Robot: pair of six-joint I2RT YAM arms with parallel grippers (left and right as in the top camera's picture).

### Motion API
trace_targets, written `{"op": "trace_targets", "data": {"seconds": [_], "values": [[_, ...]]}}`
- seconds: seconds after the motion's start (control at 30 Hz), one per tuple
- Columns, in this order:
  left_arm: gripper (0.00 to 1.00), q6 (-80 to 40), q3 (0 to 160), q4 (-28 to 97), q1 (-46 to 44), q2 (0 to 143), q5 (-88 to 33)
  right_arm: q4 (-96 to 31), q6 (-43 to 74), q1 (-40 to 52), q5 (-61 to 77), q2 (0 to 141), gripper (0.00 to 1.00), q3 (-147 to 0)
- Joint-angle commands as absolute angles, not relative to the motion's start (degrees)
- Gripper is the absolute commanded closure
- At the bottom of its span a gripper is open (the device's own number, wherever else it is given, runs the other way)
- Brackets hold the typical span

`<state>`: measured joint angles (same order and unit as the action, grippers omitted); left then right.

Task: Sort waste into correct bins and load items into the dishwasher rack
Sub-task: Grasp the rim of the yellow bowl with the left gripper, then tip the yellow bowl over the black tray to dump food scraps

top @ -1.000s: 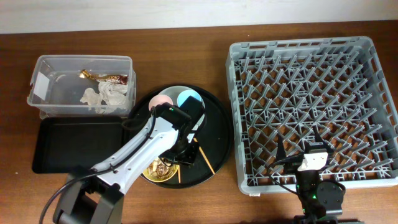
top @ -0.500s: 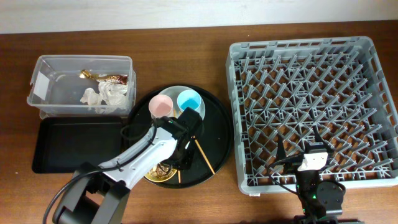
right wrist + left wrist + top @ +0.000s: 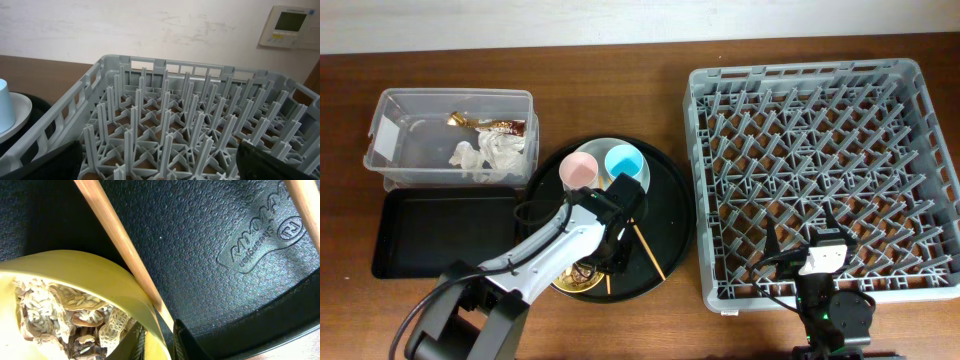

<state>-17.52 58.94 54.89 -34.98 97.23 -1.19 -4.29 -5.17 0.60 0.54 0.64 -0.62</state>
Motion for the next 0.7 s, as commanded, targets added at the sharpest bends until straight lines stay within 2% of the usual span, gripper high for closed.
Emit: {"op": "trace_targets", "data": {"seconds": [0.0, 0.03, 0.23, 0.27, 0.53, 0.67], "values": [[0.80, -17.3, 60.1, 54.7, -35.2, 97.1, -0.6, -4.5, -5.6, 0.4, 0.9, 0.4, 0.01, -0.3], [0.88, -17.3, 60.1, 54.4, -35.2, 97.1, -0.6, -4.5, -5.6, 0.4, 0.9, 0.4, 0.02, -0.3], [0.91, -17.3, 60.1, 53.4, -35.2, 97.1, -0.6, -4.5, -5.6, 0.4, 0.9, 0.4, 0.01, -0.3], [0.99, -17.3, 60.1, 53.4, -35.2, 97.1, -0.6, -4.5, -5.6, 0.4, 0.9, 0.4, 0.02, -0.3], [1.00, -17.2, 65.8, 60.7, -34.8, 90.5, -0.5, -4.5, -5.6, 0.4, 0.9, 0.4, 0.02, -0.3], [1.00, -12.5, 71.2, 67.6, -27.7, 88.8, -4.6, -4.5, -5.6, 0.4, 0.9, 0.4, 0.01, -0.3]]}}
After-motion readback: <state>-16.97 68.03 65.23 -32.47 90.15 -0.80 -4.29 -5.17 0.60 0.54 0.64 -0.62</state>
